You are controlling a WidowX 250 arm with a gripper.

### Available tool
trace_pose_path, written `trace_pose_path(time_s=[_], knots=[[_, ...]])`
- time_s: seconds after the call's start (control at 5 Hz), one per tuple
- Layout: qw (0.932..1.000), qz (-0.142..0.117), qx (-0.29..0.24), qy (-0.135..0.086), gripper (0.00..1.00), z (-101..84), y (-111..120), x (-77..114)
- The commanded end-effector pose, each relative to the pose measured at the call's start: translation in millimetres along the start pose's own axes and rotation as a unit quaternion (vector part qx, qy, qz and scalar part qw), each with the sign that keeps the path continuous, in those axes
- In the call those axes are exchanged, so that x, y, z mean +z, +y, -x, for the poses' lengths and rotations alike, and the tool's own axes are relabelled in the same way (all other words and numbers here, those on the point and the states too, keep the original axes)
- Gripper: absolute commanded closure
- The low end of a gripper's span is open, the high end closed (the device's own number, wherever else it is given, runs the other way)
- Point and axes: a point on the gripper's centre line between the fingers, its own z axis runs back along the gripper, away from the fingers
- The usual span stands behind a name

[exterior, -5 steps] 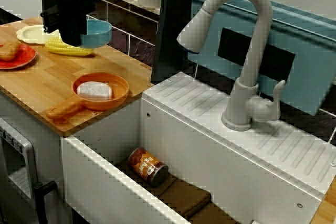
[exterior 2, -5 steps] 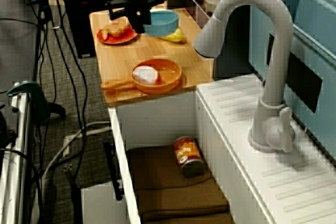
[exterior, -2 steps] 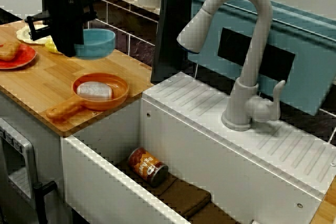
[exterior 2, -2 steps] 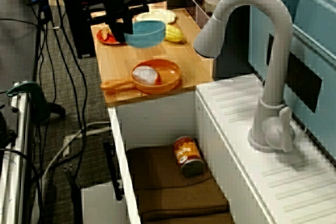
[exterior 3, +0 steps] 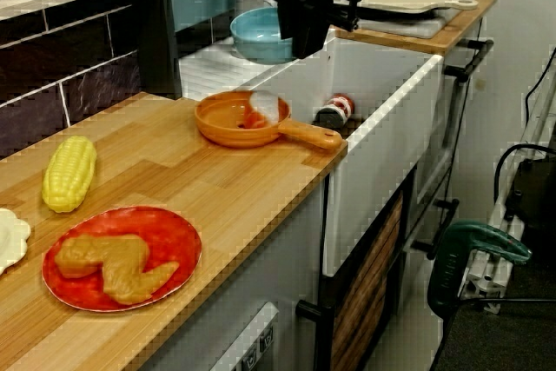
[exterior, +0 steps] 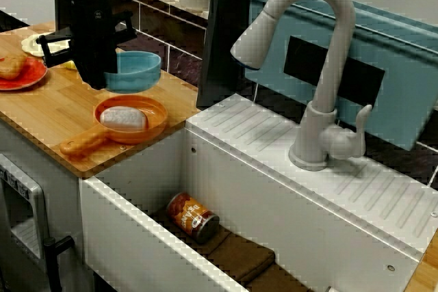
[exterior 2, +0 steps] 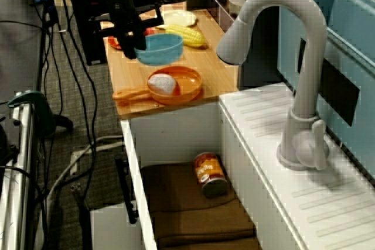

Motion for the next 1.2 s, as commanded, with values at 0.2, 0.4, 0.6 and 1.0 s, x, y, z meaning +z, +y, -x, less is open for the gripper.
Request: trace_pose_path(time_s=[0.2, 0.4, 0.6, 1.0], knots=[[0.9994, -0.029, -0.017, 0.003, 1.0, -34.0, 10.7, 3.6], [0.9991, -0.034, -0.023, -0.005, 1.0, -50.4, 7.9, 2.6], [0.9989, -0.036, -0.028, -0.008, 1.0, -59.7, 10.0, 5.0], [0.9994, -0.032, -0.014, 0.002, 0.58, -69.1, 19.3, -5.3]])
